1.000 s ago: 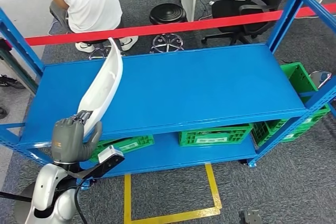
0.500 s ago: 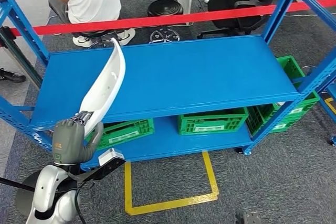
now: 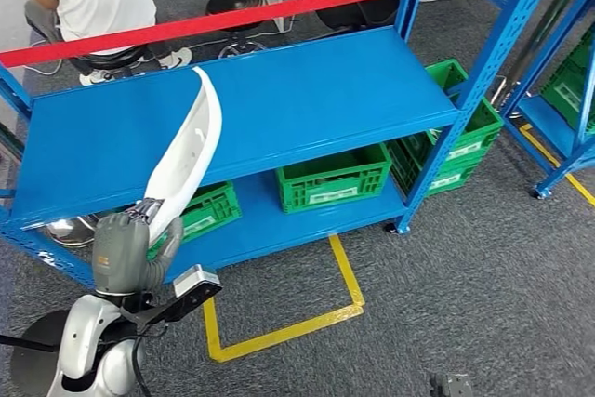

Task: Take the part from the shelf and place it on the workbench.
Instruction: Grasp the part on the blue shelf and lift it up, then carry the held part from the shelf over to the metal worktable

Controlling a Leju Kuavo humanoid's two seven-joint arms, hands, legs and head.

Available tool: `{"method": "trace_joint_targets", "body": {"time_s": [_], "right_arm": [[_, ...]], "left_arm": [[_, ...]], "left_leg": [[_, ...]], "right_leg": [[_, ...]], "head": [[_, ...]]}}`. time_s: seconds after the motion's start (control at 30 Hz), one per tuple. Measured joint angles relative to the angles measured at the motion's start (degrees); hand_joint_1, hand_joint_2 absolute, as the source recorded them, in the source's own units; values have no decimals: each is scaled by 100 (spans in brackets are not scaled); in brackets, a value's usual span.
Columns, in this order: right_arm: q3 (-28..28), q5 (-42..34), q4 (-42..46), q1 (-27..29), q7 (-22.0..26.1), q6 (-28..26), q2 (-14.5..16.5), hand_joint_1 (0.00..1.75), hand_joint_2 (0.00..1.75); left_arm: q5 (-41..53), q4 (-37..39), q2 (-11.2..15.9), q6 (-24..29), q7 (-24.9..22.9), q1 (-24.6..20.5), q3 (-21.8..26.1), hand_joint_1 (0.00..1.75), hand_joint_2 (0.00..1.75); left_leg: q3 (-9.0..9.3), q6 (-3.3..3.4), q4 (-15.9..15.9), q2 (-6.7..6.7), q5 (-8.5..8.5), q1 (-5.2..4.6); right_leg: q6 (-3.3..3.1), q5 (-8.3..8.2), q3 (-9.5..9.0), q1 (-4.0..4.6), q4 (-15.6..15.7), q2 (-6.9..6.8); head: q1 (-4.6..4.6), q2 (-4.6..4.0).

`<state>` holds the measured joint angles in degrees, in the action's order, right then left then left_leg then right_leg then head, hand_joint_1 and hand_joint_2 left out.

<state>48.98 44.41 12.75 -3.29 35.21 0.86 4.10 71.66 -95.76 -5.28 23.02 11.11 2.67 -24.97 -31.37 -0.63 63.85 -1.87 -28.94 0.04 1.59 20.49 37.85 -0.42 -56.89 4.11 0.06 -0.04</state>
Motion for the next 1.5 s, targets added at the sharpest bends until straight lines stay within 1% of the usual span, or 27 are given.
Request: {"method": "trace_joint_targets", "body": {"time_s": [0.07, 0.1, 0.17, 0.23, 0.3, 0.33, 0.37, 0.4, 0.47, 0.53, 0.57, 0.63, 0.67, 0.73, 0.8, 0.83, 0.9, 0.97, 1.03, 1.1, 1.17, 1.23, 1.3, 1.37, 1.4, 1.43, 1.5], "right_arm": [[14, 8, 2, -7, 1, 0, -3, 0, 0], [17, 13, 3, 2, 1, -1, -9, 0, 0], [26, 27, 2, 51, 1, -2, -34, 0, 0], [40, 45, -1, 94, -1, -3, -55, 0, 0], [57, 59, -3, 85, -2, -3, -60, 0, 0], [68, 61, -3, 72, -2, -2, -60, 0, 0], [82, 61, -3, 62, -2, -1, -62, 0, 0], [97, 61, -2, 59, -2, 2, -64, 0, 0], [120, 61, -1, 58, -2, 11, -73, 0, 0], [138, 60, 4, 25, -2, 23, -86, 0, 0], [146, 59, 8, 5, -1, 28, -91, 0, 0], [164, 56, 11, -5, -1, 33, -98, 0, 0], [175, 58, 11, 10, -1, 33, -98, 0, 0], [201, 67, 12, 29, -5, 29, -103, 0, 0], [229, 84, 14, 19, -8, 27, -108, 0, 0], [242, 92, 14, 16, -8, 26, -109, 0, 0], [266, 115, 14, 30, -15, 26, -109, 0, 0], [285, 140, 14, 46, -27, 22, -109, 0, 0], [297, 160, 14, 44, -40, 11, -111, 0, 0], [302, 172, 14, 43, -52, -1, -119, 0, 0], [321, 178, 14, 75, -66, -37, -133, 0, 0], [355, 178, 13, 100, -85, -121, -145, 0, 0], [393, 177, 13, 77, -96, -213, -147, 0, 0], [426, 178, 14, 53, -95, -288, -147, 0, 0], [437, 178, 14, 55, -93, -313, -147, 0, 0], [444, 179, 14, 58, -91, -328, -147, 0, 0], [452, 184, 14, 52, -81, -347, -148, 0, 0]], "left_arm": [[-35, -1, 1, 9, 13, -7, 0, 175, 175], [-58, 0, -1, 13, 22, -6, -1, 175, 175], [-116, 5, -4, 11, 45, -4, 0, 175, 175], [-181, 12, -13, 5, 82, -1, 1, 175, 175], [-232, 22, -19, -5, 118, 7, 2, 175, 175], [-248, 31, -21, -13, 128, 9, 2, 175, 175], [-258, 46, -23, -24, 131, 9, 1, 175, 175], [-264, 64, -27, -35, 132, 7, -2, 175, 175], [-266, 99, -43, -55, 132, -4, -7, 175, 175], [-268, 131, -70, -67, 133, -29, -9, 175, 175], [-273, 150, -82, -75, 135, -50, -11, 175, 175], [-298, 195, -110, -112, 156, -95, -20, 175, 175], [-319, 220, -125, -147, 181, -115, -28, 175, 175], [-366, 272, -150, -221, 244, -135, -45, 175, 175], [-359, 346, -159, -253, 297, -140, -74, 175, 175], [-335, 396, -162, -241, 315, -141, -97, 175, 175], [-308, 493, -180, -168, 353, -142, -146, 175, 175], [-342, 555, -219, -69, 400, -144, -177, 175, 175], [-406, 596, -254, 5, 450, -151, -190, 175, 175], [-481, 634, -279, 51, 502, -160, -198, 175, 175], [-545, 667, -305, 51, 534, -169, -202, 175, 175], [-599, 686, -329, -3, 541, -171, -199, 175, 175], [-629, 695, -338, -47, 541, -163, -190, 175, 175], [-634, 702, -337, -54, 541, -153, -182, 175, 175], [-630, 705, -337, -53, 541, -150, -181, 175, 175], [-620, 706, -337, -51, 541, -149, -181, 175, 175], [-589, 707, -339, -42, 542, -148, -181, 175, 175]], "left_leg": [[459, 62, -659, -182, -104, 2], [538, 97, -802, -179, -143, -9], [478, 174, -819, -52, -84, -13], [369, 263, -825, 89, 30, -10], [222, 310, -822, 222, 148, -33], [138, 314, -820, 296, 210, -44], [53, 314, -817, 372, 270, -50], [-33, 308, -814, 447, 328, -55], [-167, 279, -807, 584, 430, -66], [-234, 230, -790, 705, 500, -91], [-240, 205, -780, 770, 531, -101], [-237, 156, -769, 908, 575, -102], [-244, 121, -751, 899, 563, -92], [-356, 41, -483, 649, 313, -67], [-637, -18, 227, 336, -144, -39], [-779, -26, 601, 273, -314, -32], [-842, -15, 881, 230, -323, -31], [-516, 23, 347, 157, 25, -27], [-97, 71, -399, -97, 293, -6], [55, 105, -731, -249, 308, 12], [32, 145, -780, -144, 296, 23], [19, 211, -799, -15, 320, 35], [8, 253, -804, 128, 330, 25], [-3, 261, -801, 282, 334, 12], [-5, 261, -800, 353, 334, 10], [-2, 259, -799, 421, 333, 9], [13, 240, -794, 535, 322, 0]], "right_leg": [[65, -154, 102, 4, -5, 123], [101, -231, 129, 6, 14, 183], [167, -315, 168, -2, 52, 231], [212, 52, 298, 14, -234, 8], [234, 693, 494, 24, -979, -282], [243, 868, 558, 22, -1381, -343], [248, 880, 563, 20, -1672, -371], [251, 762, 481, 20, -1788, -388], [245, 485, -25, 23, -1362, -506], [204, 615, -740, 59, -440, -747], [165, 738, -956, 81, -93, -824], [61, 834, -1029, 106, 160, -772], [24, 801, -986, 99, 155, -708], [-51, 717, -938, 70, 159, -587], [-98, 620, -854, 55, 153, -445], [-106, 578, -800, 54, 149, -363], [-100, 522, -722, 55, 137, -198], [-80, 490, -684, 53, 124, -38], [-42, 467, -639, 54, 101, 110], [18, 431, -558, 49, 70, 238], [84, 406, -471, 39, 43, 287], [144, 558, -305, 45, -206, 39], [200, 919, 38, 39, -911, -278], [241, 1171, 345, 19, -1595, -368], [252, 1154, 361, 12, -1667, -381], [256, 1029, 243, 7, -1482, -402], [256, 690, -228, 13, -651, -574]], "head": [[5, 0], [8, 0], [8, 0], [41, 0], [72, 0], [75, 0], [76, 0], [77, 0], [78, 0], [81, 0], [83, 0], [82, 0], [83, 0], [80, 0], [76, 0], [77, 0], [78, 0], [76, 0], [80, 0], [81, 0], [79, 0], [124, 0], [170, 0], [172, 0], [173, 0], [173, 0], [175, 0]]}}
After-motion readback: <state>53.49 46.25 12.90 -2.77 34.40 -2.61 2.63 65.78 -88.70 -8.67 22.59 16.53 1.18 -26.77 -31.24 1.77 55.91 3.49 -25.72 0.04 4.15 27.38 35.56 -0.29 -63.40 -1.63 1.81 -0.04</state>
